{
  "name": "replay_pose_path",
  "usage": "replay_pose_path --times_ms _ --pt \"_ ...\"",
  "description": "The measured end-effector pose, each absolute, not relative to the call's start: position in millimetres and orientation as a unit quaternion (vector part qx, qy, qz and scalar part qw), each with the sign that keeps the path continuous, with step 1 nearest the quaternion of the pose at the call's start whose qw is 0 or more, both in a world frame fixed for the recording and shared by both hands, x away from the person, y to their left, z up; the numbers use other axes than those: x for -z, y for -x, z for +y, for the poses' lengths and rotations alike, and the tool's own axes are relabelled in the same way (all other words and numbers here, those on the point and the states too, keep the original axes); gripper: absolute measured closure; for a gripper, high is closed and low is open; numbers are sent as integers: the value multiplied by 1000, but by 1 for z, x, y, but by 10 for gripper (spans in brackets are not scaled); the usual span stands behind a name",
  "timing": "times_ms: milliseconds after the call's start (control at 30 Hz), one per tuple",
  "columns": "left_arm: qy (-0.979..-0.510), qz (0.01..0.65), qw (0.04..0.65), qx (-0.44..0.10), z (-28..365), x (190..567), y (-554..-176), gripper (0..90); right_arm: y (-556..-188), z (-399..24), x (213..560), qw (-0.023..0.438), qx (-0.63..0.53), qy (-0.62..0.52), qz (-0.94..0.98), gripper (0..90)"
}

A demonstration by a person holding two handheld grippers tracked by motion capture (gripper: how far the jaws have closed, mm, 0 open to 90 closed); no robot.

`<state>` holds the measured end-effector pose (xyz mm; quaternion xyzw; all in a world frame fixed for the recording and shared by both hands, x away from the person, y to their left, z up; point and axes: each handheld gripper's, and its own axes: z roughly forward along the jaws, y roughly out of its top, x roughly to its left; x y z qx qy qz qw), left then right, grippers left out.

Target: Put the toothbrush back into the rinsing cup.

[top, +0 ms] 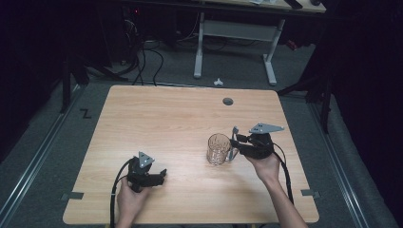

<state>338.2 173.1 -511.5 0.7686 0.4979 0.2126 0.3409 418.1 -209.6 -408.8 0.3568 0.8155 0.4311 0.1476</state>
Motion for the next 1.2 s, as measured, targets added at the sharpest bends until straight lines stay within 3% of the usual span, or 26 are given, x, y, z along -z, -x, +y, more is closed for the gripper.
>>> replay_pose_path --times_ms 1200 --pt "-769 498 340 -213 173 511 -338 151 -402 -254 403 168 -462 -393 777 610"
